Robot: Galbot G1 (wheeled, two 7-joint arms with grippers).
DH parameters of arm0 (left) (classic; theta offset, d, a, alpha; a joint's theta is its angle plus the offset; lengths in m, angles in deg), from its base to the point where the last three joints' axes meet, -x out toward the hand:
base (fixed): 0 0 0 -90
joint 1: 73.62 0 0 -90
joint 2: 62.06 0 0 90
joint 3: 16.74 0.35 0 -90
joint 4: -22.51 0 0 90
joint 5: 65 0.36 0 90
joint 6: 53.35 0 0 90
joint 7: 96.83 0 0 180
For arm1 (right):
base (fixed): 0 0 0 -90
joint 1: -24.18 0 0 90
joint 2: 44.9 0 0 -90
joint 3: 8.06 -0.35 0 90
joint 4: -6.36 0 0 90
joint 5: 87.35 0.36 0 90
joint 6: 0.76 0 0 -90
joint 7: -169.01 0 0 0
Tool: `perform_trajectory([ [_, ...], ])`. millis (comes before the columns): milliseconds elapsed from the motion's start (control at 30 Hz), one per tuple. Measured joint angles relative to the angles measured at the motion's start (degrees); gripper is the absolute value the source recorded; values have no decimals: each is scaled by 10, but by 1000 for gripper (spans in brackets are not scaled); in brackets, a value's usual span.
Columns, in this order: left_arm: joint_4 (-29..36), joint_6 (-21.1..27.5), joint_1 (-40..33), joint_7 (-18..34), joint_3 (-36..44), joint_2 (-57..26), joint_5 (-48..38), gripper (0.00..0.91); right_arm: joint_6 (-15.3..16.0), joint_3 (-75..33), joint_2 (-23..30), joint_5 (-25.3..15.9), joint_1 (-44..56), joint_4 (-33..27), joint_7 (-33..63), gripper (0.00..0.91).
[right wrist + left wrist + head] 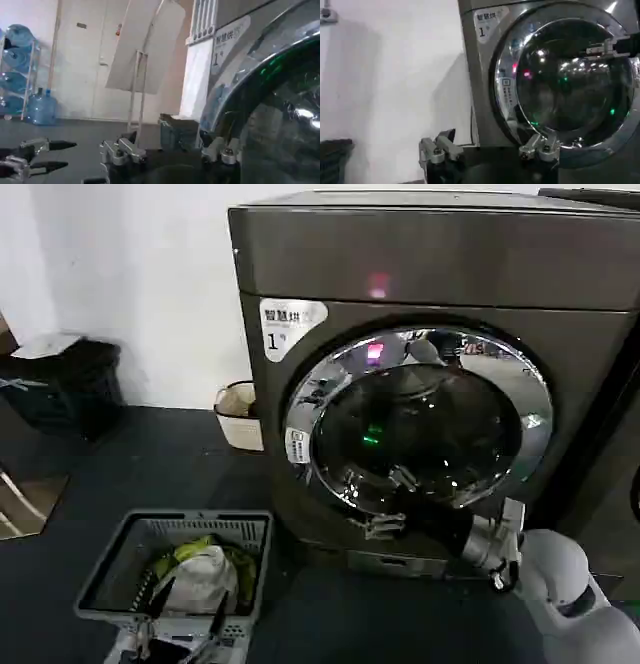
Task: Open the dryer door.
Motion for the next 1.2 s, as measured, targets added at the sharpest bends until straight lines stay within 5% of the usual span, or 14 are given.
perform_trajectory([
  [567, -2, 4, 1, 12, 6, -3, -12, 907, -48, 87, 45, -66, -92, -122, 33, 907],
  [1200, -8, -7, 7, 13, 7, 13, 18, 907, -58, 184, 116, -80, -199, -255, 61, 907],
])
